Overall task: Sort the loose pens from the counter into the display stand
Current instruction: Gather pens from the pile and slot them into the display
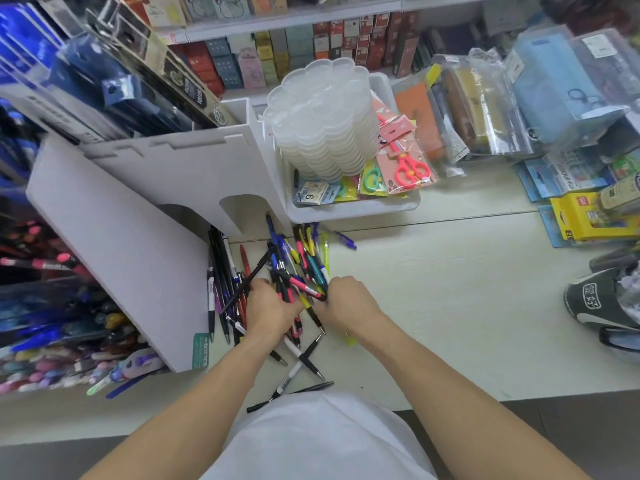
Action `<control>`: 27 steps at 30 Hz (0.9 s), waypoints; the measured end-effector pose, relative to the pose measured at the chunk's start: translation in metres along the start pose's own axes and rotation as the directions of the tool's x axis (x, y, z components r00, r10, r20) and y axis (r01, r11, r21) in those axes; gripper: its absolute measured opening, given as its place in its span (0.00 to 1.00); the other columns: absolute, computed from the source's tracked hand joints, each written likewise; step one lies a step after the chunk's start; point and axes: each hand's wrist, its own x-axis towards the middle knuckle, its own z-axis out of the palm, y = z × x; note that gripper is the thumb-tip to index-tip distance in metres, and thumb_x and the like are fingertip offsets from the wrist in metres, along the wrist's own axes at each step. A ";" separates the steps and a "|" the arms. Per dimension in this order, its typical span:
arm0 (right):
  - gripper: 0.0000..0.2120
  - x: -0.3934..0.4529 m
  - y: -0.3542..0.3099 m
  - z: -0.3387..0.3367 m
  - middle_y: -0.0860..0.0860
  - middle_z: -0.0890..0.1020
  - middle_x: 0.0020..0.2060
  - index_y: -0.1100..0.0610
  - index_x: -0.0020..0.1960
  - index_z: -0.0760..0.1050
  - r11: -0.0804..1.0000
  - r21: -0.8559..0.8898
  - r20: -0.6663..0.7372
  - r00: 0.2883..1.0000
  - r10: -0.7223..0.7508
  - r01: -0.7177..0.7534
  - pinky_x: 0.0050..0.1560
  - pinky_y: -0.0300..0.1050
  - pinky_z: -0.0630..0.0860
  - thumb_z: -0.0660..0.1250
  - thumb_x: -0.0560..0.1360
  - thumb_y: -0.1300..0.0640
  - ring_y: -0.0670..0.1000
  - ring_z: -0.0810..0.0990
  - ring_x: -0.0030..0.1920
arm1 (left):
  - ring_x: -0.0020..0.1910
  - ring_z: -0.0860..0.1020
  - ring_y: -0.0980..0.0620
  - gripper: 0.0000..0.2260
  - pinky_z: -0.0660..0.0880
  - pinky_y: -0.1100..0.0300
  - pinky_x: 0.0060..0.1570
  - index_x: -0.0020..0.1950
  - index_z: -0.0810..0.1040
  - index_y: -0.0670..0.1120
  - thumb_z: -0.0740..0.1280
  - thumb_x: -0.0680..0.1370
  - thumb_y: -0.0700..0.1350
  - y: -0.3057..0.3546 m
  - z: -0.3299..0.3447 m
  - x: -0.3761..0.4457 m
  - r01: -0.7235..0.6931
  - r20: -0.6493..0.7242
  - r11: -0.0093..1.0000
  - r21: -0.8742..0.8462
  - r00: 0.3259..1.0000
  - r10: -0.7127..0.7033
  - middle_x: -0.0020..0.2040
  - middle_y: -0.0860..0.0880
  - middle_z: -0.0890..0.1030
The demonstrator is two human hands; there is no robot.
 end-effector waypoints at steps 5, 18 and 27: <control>0.12 0.000 0.024 -0.026 0.51 0.80 0.37 0.56 0.41 0.73 0.968 0.245 0.167 0.986 0.009 -0.051 0.34 0.43 0.73 0.67 0.79 0.51 0.51 0.77 0.35 | 0.30 0.75 0.48 0.10 0.69 0.59 0.30 0.37 0.73 0.45 0.74 0.71 0.41 0.000 -0.003 -0.002 0.044 0.022 0.996 0.072 0.999 -0.045 0.31 0.48 0.75; 0.07 -0.033 0.060 -0.016 0.54 0.87 0.42 0.60 0.53 0.79 0.620 0.776 0.324 0.917 -0.233 -0.117 0.38 0.41 0.76 0.70 0.80 0.56 0.46 0.81 0.38 | 0.29 0.74 0.51 0.08 0.74 0.58 0.33 0.47 0.75 0.41 0.65 0.81 0.45 -0.011 -0.022 -0.009 0.123 0.134 0.941 -0.316 0.987 -0.084 0.35 0.45 0.75; 0.07 -0.048 0.037 -0.017 0.55 0.86 0.42 0.62 0.55 0.79 0.520 0.852 0.232 0.928 -0.291 -0.050 0.38 0.41 0.77 0.69 0.81 0.59 0.49 0.83 0.40 | 0.36 0.76 0.47 0.21 0.75 0.49 0.47 0.45 0.79 0.43 0.65 0.77 0.62 -0.016 -0.019 -0.045 0.235 0.457 0.780 -0.580 0.886 0.073 0.35 0.45 0.76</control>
